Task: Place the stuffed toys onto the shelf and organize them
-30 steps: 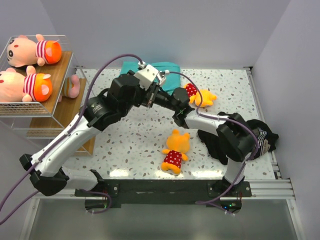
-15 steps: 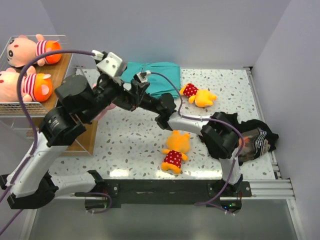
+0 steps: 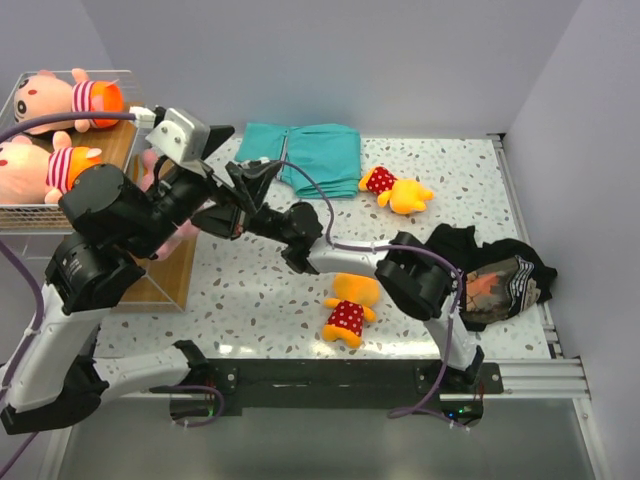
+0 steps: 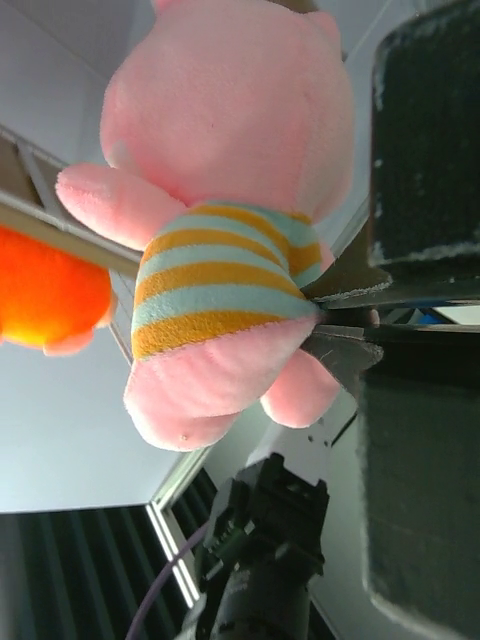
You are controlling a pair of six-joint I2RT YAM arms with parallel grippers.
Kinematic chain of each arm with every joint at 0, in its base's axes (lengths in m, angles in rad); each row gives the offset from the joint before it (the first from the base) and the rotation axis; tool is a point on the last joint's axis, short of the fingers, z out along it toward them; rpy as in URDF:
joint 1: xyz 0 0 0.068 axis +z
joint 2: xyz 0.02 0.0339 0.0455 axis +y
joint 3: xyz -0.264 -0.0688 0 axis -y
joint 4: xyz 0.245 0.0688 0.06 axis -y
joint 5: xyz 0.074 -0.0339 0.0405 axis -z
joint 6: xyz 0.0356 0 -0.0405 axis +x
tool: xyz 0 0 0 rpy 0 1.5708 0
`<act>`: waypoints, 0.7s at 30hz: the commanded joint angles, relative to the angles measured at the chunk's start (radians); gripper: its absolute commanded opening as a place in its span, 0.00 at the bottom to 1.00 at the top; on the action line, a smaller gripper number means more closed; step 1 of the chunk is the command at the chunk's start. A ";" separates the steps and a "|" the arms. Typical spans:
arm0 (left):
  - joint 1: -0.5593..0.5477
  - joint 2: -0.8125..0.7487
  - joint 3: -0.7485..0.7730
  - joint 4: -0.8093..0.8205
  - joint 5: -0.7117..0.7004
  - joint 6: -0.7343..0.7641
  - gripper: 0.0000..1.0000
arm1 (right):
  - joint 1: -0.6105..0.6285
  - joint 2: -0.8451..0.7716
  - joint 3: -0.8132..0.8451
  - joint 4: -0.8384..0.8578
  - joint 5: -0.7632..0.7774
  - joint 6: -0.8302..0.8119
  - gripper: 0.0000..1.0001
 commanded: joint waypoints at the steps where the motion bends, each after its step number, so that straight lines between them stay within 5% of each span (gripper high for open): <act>1: -0.003 -0.030 0.011 0.037 0.006 -0.011 1.00 | 0.010 0.039 0.080 0.322 0.074 -0.017 0.00; 21: -0.003 -0.051 0.009 0.036 0.004 -0.011 1.00 | 0.045 0.108 0.212 0.323 0.146 0.012 0.00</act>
